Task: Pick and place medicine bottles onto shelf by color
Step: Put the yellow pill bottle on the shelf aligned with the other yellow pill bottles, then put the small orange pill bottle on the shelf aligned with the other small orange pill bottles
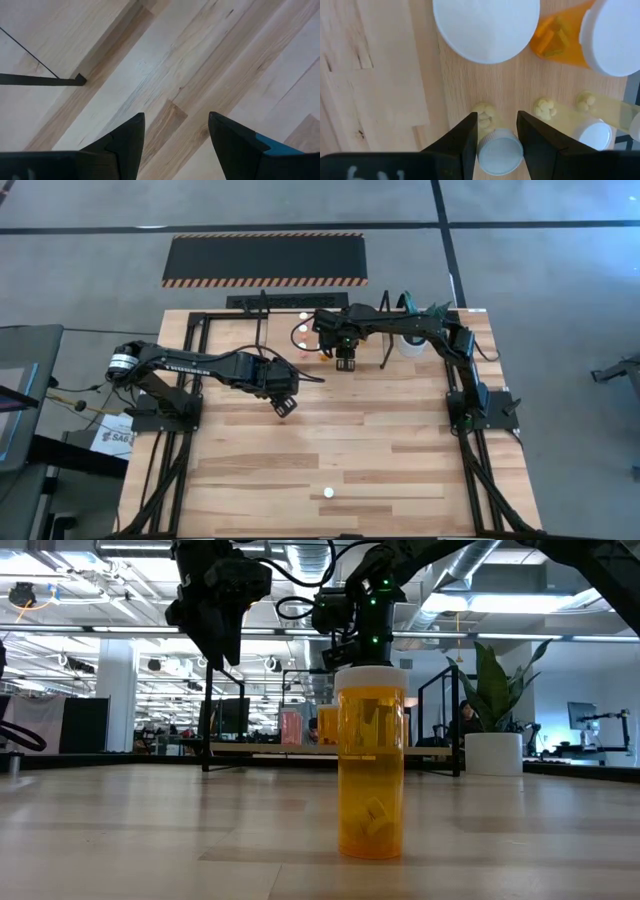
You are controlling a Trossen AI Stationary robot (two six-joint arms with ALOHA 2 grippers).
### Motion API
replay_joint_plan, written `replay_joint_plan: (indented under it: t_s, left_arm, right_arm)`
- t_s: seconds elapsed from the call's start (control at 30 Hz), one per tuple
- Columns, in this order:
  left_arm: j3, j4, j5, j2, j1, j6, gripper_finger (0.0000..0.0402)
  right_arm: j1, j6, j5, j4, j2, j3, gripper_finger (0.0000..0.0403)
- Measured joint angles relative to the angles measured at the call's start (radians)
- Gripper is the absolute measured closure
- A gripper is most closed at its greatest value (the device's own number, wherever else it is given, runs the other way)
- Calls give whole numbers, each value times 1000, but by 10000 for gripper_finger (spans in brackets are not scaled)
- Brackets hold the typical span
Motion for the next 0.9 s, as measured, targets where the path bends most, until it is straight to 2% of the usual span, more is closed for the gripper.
replay_joint_plan:
  t_s: [0.23,0.57,0.73,0.9]
  left_arm:
    - [0,0,0,0,0,0,196]
    - [0,0,1,0,0,-8,196]
    - [0,3,1,0,0,-8,196]
    - [0,15,22,0,-1,-7,196]
  right_arm:
    - [1,10,-4,1,0,0,237]
    - [0,29,-3,-23,0,6,176]
    - [0,46,23,-88,1,80,174]
    - [0,61,24,-163,1,212,175]
